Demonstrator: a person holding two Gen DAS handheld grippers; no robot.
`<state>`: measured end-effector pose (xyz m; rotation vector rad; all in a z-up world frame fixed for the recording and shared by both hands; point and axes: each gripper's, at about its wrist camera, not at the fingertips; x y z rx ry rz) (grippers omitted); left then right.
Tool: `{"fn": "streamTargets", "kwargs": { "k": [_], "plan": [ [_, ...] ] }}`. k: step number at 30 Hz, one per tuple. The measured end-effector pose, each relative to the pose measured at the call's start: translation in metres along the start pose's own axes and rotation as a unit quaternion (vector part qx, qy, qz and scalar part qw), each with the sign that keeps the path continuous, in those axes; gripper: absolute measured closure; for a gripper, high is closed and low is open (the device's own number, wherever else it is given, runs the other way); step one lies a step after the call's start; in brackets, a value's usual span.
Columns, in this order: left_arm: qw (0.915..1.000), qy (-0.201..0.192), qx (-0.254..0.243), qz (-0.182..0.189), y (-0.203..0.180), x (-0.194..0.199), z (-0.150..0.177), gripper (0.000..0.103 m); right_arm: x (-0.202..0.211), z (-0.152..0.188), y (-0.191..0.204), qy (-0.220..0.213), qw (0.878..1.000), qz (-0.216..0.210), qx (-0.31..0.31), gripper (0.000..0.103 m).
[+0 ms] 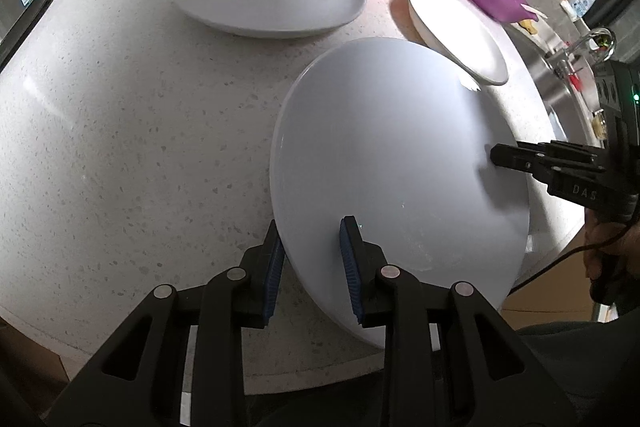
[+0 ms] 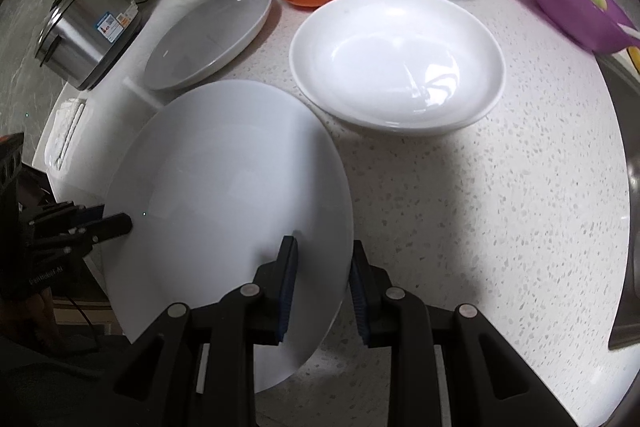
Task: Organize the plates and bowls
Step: 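Lift the large white plate with both grippers, set it down, open both, then move both grippers to the white deep plate beside the orange bowl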
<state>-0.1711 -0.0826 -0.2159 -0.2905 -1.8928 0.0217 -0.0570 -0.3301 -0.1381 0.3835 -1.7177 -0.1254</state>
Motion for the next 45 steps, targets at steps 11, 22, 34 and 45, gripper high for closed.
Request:
{"fn": "streamTargets", "kwargs": {
  "k": [11, 22, 34, 45],
  "plan": [
    [0.9972, -0.065, 0.018, -0.034, 0.025, 0.036, -0.008, 0.024, 0.012, 0.014, 0.005, -0.044, 0.998, -0.041, -0.013, 0.039],
    [0.9950, -0.023, 0.060, -0.076, 0.099, 0.060, -0.066, 0.000, 0.065, 0.005, -0.055, -0.155, 0.947, -0.182, -0.215, 0.020],
    [0.9996, -0.008, -0.002, 0.025, 0.191, 0.007, -0.183, 0.002, 0.034, -0.100, 0.052, -0.107, 0.933, -0.279, -0.203, 0.020],
    [0.9951, 0.034, -0.052, 0.077, 0.211, -0.040, -0.214, 0.006, -0.043, -0.137, 0.079, -0.019, 0.948, -0.212, -0.237, 0.031]
  ]
}}
Point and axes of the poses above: each gripper's, at about its wrist camera, not at the fingertips, and x roughly against the way its jaws point, y to its left, z to its underside, and after that the axes turned 14 degrees about -x, right-handed
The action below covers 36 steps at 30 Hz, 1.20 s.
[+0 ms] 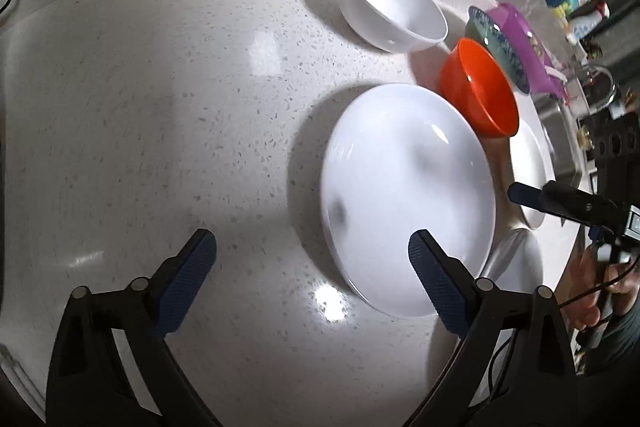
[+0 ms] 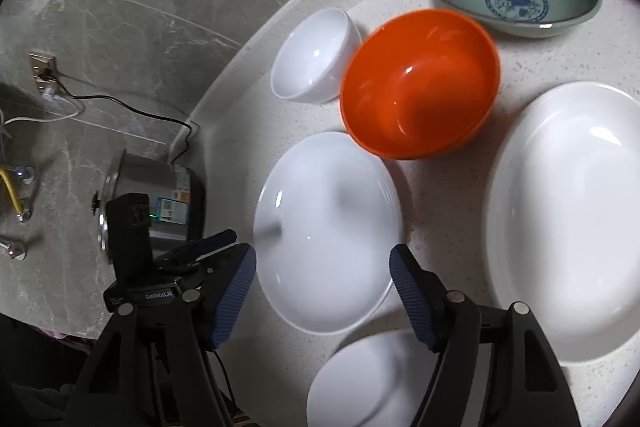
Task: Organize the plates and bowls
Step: 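Move both grippers to the white deep plate beside the orange bowl, then close both grippers on the rim of the white deep plate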
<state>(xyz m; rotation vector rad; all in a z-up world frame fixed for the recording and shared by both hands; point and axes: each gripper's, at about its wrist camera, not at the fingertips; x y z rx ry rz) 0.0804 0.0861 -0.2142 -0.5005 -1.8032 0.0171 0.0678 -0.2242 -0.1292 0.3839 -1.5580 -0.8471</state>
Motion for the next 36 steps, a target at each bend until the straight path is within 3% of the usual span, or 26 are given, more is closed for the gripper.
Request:
{"fn": "streamTargets", "kwargs": {
  "k": [3, 8, 10, 13, 20, 21, 23, 24, 25, 26, 36],
  "plan": [
    [1.0000, 0.001, -0.008, 0.004, 0.003, -0.004, -0.003, 0.008, -0.013, -0.002, -0.001, 0.001, 1.000, 0.026, -0.006, 0.034],
    [0.9986, 0.014, -0.046, -0.023, -0.009, -0.016, -0.014, 0.030, -0.017, -0.006, -0.006, -0.004, 0.998, 0.057, -0.016, 0.035],
    [0.9974, 0.021, -0.055, -0.041, -0.010, -0.019, -0.017, 0.033, -0.020, -0.006, -0.007, -0.005, 0.997, 0.076, -0.017, 0.035],
    [0.9973, 0.024, -0.057, -0.039, -0.011, -0.025, -0.020, 0.033, -0.024, -0.005, -0.010, -0.005, 0.994, 0.108, -0.024, 0.035],
    [0.9961, 0.030, -0.064, -0.053, -0.019, -0.034, -0.031, 0.035, -0.035, -0.010, -0.014, -0.002, 0.993, 0.115, -0.027, 0.056],
    [0.9958, 0.028, -0.067, -0.057, -0.021, -0.035, -0.032, 0.040, -0.041, -0.011, -0.009, -0.005, 0.993, 0.116, -0.027, 0.059],
    [0.9951, 0.023, -0.075, -0.059, -0.024, -0.035, -0.034, 0.077, -0.045, -0.013, -0.008, -0.007, 0.992, 0.120, -0.024, 0.074],
    [0.9951, 0.024, -0.076, -0.058, -0.026, -0.036, -0.035, 0.084, -0.046, -0.014, -0.008, -0.007, 0.992, 0.125, -0.024, 0.080],
    [0.9949, 0.022, -0.075, -0.063, -0.026, -0.036, -0.035, 0.084, -0.048, -0.015, -0.008, -0.003, 0.991, 0.129, -0.025, 0.090],
    [0.9951, 0.020, -0.074, -0.062, -0.026, -0.036, -0.036, 0.084, -0.049, -0.015, -0.009, -0.003, 0.991, 0.131, -0.027, 0.092],
    [0.9957, 0.017, -0.069, -0.059, -0.026, -0.035, -0.033, 0.087, -0.047, -0.013, -0.007, -0.015, 0.989, 0.143, -0.021, 0.093]
  ]
}}
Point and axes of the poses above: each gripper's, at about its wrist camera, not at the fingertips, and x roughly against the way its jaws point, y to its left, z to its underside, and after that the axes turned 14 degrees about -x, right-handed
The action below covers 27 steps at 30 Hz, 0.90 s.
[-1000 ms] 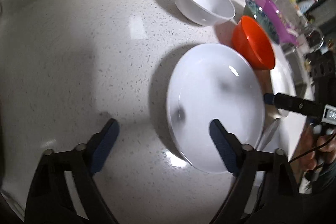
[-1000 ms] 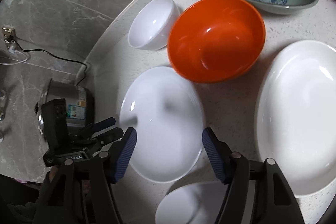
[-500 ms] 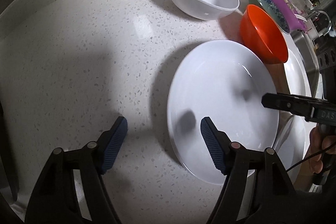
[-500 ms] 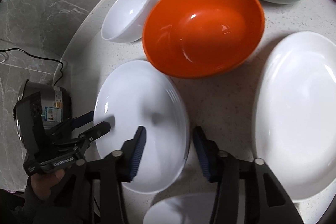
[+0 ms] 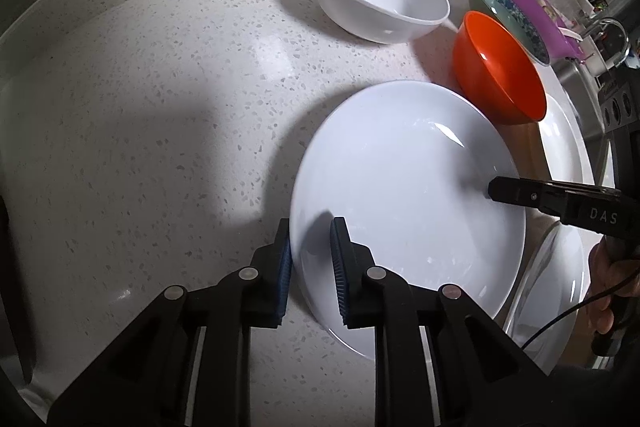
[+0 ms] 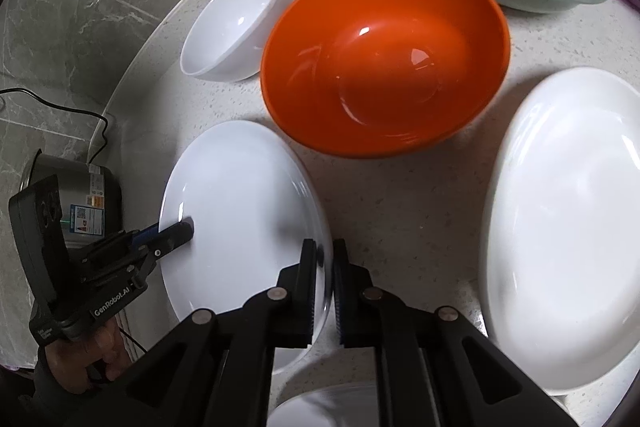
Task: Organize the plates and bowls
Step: 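Close both grippers on the rim of the white deep plate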
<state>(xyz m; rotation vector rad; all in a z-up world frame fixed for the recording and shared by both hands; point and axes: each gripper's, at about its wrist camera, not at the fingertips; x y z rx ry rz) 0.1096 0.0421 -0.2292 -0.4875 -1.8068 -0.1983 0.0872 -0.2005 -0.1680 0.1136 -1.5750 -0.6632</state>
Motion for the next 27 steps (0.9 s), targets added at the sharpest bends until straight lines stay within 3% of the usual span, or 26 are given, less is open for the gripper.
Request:
{"fn": "streamTargets", "kwargs": {
  "k": [7, 16, 22, 27],
  "plan": [
    [0.9999, -0.002, 0.005, 0.010, -0.001, 0.005, 0.004, 0.087, 0.005, 0.003, -0.001, -0.008, 1.000, 0.002, -0.002, 0.093],
    [0.9996, -0.024, -0.011, 0.010, -0.026, 0.046, 0.006, 0.087, 0.042, 0.018, 0.001, -0.034, 0.999, -0.011, -0.002, 0.093],
    [0.9980, -0.041, -0.041, 0.026, -0.070, 0.078, 0.016, 0.087, 0.085, 0.046, -0.013, -0.056, 0.998, -0.015, -0.015, 0.093],
    [0.9963, -0.032, -0.060, 0.051, -0.115, 0.085, 0.033, 0.087, 0.122, 0.075, -0.037, -0.071, 0.997, -0.011, -0.032, 0.093]
  ]
}}
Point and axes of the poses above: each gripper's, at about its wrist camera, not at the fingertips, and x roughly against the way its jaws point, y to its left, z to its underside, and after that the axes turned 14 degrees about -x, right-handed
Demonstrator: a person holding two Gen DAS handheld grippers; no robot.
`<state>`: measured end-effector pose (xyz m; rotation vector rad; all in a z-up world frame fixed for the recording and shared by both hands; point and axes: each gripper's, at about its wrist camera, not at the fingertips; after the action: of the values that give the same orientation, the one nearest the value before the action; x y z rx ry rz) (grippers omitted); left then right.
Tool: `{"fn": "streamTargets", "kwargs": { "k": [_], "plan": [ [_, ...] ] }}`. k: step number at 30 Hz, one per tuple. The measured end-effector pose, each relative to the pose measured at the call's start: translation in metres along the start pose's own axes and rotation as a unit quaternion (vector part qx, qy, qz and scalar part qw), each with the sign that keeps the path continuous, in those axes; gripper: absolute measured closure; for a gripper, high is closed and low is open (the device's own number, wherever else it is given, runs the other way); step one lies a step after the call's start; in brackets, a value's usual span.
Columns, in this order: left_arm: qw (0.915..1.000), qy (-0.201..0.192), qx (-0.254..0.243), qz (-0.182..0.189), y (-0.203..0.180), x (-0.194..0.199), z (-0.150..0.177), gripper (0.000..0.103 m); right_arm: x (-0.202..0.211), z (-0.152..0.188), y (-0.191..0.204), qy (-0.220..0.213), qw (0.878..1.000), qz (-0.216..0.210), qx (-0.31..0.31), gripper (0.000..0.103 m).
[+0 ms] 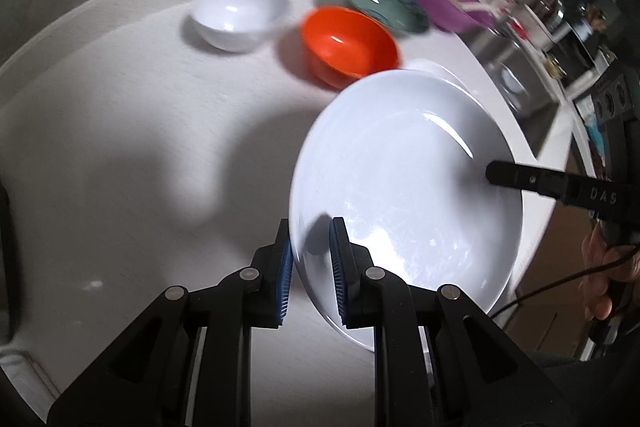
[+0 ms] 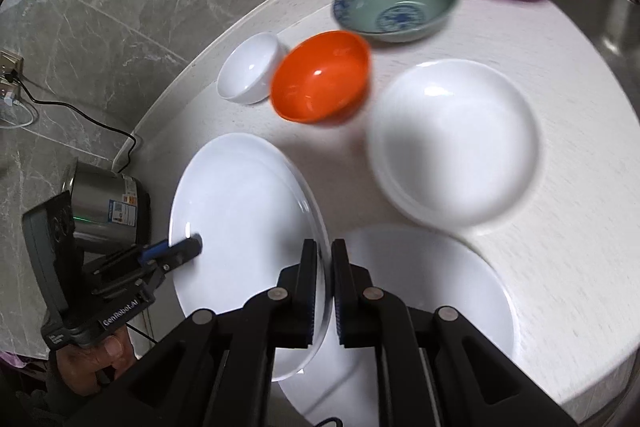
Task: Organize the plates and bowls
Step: 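Close both grippers on the rim of the white deep plate, then lower the deep plate onto the large white plate and open both grippers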
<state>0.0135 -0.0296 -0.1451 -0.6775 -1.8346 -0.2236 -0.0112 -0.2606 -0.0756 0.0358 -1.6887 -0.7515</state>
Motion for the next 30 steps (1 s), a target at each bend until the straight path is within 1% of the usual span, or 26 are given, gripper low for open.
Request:
{"fn": "streamTargets", "kwargs": {
  "k": [3, 7, 11, 15, 19, 21, 23, 25, 30],
  "plan": [
    [1.0000, 0.003, 0.003, 0.004, -0.027, 0.000, 0.008, 0.087, 0.016, 0.011, -0.018, -0.001, 1.000, 0.004, -0.004, 0.093],
    [0.9999, 0.003, 0.010, -0.012, -0.061, 0.002, 0.019, 0.087, 0.028, 0.025, -0.042, 0.013, 1.000, -0.001, 0.003, 0.093],
    [0.9990, 0.005, 0.034, -0.029, -0.092, -0.006, 0.029, 0.087, 0.033, 0.033, -0.069, 0.035, 0.999, -0.011, 0.014, 0.093],
    [0.9971, 0.005, 0.062, -0.044, -0.119, -0.019, 0.040, 0.087, 0.035, 0.033, -0.091, 0.047, 0.998, -0.013, 0.033, 0.093],
    [0.9940, 0.006, 0.083, -0.072, -0.133, -0.034, 0.054, 0.087, 0.025, 0.031, -0.107, 0.060, 0.996, -0.015, 0.059, 0.093],
    [0.9911, 0.007, 0.105, -0.081, -0.135, -0.042, 0.060, 0.087, 0.017, 0.030, -0.112, 0.071, 0.995, -0.019, 0.070, 0.093],
    [0.9884, 0.006, 0.116, -0.099, -0.137, -0.046, 0.066, 0.086, 0.010, 0.030, -0.111, 0.074, 0.993, -0.016, 0.090, 0.093],
    [0.9861, 0.010, 0.129, -0.105, -0.133, -0.050, 0.070, 0.086, 0.004, 0.031, -0.110, 0.083, 0.991, -0.020, 0.103, 0.094],
    [0.9821, 0.012, 0.131, -0.135, -0.133, -0.052, 0.078, 0.086, -0.010, 0.035, -0.105, 0.090, 0.987, -0.013, 0.133, 0.093]
  ]
}}
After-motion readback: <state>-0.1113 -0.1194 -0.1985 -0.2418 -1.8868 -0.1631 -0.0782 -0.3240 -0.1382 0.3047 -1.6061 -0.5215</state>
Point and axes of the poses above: each gripper's, at about its wrist camera, not at the fingertips, and x roughly against the way its jaws point, y to its left, z to its underside, and after that the axes turned 14 degrees about -x, right-handed
